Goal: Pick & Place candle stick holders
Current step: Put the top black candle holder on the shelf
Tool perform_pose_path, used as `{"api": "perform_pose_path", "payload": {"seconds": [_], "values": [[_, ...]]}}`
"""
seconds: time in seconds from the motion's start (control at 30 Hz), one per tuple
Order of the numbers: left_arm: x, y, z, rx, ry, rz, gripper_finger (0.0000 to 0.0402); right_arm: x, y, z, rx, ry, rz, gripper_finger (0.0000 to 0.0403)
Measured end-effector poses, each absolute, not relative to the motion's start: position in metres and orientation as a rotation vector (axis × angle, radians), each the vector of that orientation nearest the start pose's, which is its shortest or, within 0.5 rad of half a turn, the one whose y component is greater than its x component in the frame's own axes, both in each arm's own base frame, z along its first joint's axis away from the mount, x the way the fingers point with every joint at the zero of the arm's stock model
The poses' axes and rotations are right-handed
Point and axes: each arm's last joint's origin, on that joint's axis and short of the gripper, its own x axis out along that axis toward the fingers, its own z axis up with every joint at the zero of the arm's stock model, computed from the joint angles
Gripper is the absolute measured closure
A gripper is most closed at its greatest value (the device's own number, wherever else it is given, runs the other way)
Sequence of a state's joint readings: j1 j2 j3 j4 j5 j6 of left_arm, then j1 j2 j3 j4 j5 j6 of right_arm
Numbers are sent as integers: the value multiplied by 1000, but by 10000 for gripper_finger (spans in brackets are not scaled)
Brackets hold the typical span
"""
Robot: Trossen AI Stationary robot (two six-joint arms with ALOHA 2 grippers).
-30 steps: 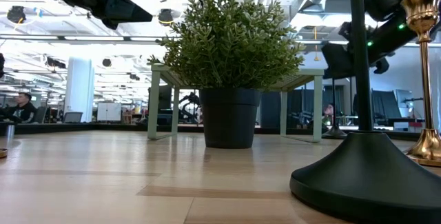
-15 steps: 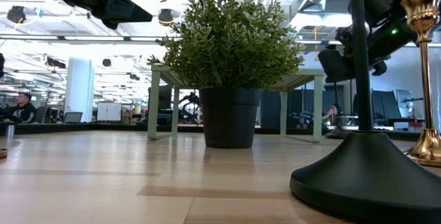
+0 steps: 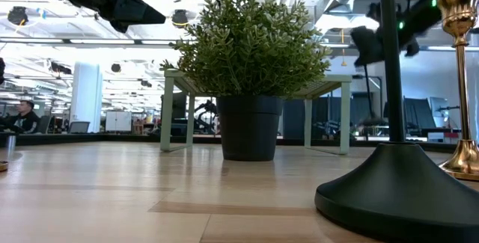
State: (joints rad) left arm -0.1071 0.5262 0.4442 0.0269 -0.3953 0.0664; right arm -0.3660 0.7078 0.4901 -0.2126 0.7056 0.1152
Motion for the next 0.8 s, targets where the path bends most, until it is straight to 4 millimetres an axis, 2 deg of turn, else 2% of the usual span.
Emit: {"api": "perform_pose_path", "payload": {"seconds": [0.27, 0.4, 0.5, 0.8], "values": [[136, -3, 271, 80, 63, 286, 390, 137, -66, 325, -91, 273, -1012, 401], [136, -3, 271, 80, 63, 286, 390, 147, -60, 354, -109, 182, -865, 402], [136, -3, 271, 80, 63, 286, 390, 163, -56, 366, -137, 118, -745, 402], [136, -3, 271, 80, 63, 286, 390, 226, -55, 372, -179, 162, -549, 402]]}}
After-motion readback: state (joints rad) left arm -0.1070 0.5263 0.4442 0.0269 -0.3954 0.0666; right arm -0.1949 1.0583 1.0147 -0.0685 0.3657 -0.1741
